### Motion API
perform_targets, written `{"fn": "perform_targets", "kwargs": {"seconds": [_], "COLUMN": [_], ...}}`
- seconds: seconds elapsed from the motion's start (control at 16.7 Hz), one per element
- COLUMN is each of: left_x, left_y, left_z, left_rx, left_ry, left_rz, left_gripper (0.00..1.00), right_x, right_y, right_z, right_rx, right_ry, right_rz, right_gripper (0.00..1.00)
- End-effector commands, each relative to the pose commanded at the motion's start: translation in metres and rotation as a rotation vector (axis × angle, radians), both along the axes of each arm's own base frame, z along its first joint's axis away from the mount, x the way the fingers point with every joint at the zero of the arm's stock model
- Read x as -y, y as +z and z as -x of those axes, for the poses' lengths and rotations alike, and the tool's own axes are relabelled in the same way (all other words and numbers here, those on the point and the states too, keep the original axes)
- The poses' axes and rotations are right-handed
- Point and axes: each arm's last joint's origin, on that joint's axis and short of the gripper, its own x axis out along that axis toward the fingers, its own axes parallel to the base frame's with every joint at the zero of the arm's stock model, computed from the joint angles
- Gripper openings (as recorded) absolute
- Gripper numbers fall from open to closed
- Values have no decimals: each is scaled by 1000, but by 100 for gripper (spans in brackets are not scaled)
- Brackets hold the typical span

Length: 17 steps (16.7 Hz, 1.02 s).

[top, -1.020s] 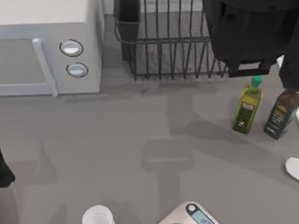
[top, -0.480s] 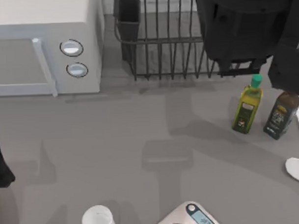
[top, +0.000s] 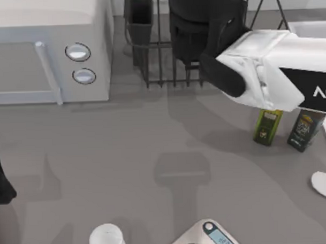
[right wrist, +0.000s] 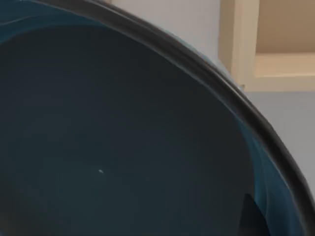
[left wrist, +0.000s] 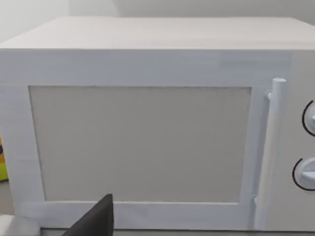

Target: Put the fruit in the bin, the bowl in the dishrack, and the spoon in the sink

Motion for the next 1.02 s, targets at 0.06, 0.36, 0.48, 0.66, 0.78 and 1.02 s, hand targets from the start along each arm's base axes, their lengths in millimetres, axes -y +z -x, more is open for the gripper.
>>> {"fn": "perform_targets", "kwargs": {"seconds": [0.06, 0.36, 0.48, 0.66, 0.78, 1.02], "left_x": [0, 0, 0, 0, 0, 0], "left_y": [0, 0, 0, 0, 0, 0], "left_z": [0, 0, 0, 0, 0, 0], "left_rx": [0, 0, 0, 0, 0, 0], "left_ry": [0, 0, 0, 0, 0, 0], "left_rz": [0, 0, 0, 0, 0, 0], "left_gripper": [100, 100, 100, 100, 100, 100], "right_x": [6, 31, 31, 31, 31, 31], "right_y": [-18, -70, -70, -70, -70, -70], "right_z": [-16, -55, -55, -55, -55, -55], "right_rx": [0, -18, -18, -18, -18, -18], "right_ry": [-3, -9, -9, -9, -9, -9], "right_rz": [0, 16, 16, 16, 16, 16], "right_gripper": [0, 0, 0, 15, 30, 60]}}
